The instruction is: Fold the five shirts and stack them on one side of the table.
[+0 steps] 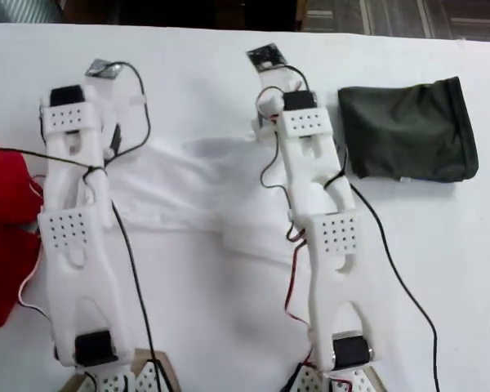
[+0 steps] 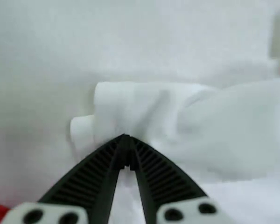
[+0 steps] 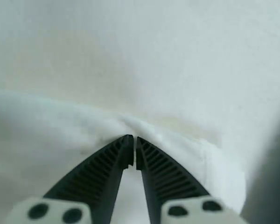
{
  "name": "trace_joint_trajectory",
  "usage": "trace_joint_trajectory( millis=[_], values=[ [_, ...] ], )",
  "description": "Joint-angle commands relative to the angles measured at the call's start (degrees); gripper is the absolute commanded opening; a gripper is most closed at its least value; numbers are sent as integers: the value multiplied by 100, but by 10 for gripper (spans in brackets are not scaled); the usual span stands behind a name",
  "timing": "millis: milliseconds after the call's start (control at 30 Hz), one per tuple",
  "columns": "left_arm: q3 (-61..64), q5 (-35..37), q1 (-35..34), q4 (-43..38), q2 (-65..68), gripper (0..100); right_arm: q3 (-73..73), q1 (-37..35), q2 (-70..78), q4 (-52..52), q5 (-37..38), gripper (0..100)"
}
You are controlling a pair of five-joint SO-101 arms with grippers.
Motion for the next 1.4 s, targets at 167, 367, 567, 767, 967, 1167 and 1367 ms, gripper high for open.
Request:
trace_joint_trajectory(
  millis=[167, 367, 567, 767, 967, 1167, 1367],
  values=[
    [-708, -501, -765, 97, 440, 26, -237, 664, 119, 13, -9, 19],
    [-1657, -501, -914, 747, 448, 26, -264, 716, 31, 13, -9, 19],
    [-2730, -501, -818, 1257, 343, 26, -1064, 505, -646, 752, -9, 19],
    [-1666, -510, -809, 1275, -818, 26, -2013, 453, -1086, 1789, 0, 19],
    [1033, -782, -642, 1231, -3007, 27, -2391, 497, -1174, 2598, 0, 19],
    [3881, -835, -510, 334, -4747, 27, -2330, 295, -1218, 2624, -26, 19],
    [6554, -844, -527, -1125, -5618, 27, -897, -462, -2466, 2615, -53, 19]
  ],
)
